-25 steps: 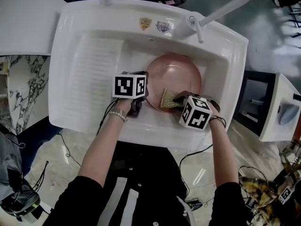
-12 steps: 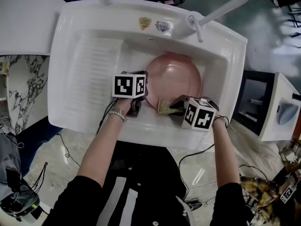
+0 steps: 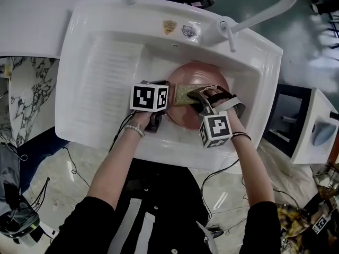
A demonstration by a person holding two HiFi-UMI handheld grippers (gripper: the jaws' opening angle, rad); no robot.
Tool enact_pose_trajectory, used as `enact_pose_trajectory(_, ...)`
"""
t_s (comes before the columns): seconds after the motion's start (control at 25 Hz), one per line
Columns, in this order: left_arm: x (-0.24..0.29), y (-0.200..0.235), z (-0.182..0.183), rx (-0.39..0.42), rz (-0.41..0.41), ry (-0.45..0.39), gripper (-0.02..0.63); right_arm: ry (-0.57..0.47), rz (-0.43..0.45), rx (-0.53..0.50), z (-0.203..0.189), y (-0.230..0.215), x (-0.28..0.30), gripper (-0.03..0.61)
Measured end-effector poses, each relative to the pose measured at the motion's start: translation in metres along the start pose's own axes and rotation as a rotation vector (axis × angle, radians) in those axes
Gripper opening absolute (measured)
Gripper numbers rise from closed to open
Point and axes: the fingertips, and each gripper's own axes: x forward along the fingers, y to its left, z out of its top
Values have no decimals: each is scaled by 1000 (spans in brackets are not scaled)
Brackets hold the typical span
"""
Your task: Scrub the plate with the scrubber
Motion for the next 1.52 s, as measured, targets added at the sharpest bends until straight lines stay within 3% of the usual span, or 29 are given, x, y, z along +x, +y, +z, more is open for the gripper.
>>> enact_pose_trajectory(0.08, 0, -1, 1, 8, 0, -9, 12, 12, -60, -148, 1, -8, 9, 81)
enact_pose_trajectory(0.24, -1, 0, 0, 8, 1, -14, 12, 8, -68, -340, 0, -10, 26, 77)
enact_pose_trajectory(0.4, -1, 0, 1, 6, 6, -15, 12, 19, -64, -418, -14, -8, 36, 78)
enact_pose_trajectory(0.52, 0, 0, 1, 5, 4, -16, 12, 48, -66, -417, -29, -12, 42, 78)
enact_pose_trajectory(0.8, -1, 0, 1, -6, -2, -16, 12, 64, -40, -220, -49, -26, 45, 78)
enact_pose_trajectory(1.0, -2, 0, 2, -3, -3, -19, 12, 81, -9, -12, -57, -28, 42, 78)
enact_pose_trajectory(1.52, -4, -2, 3, 16, -9, -31, 12, 296, 95, 375, -82, 6, 12, 78)
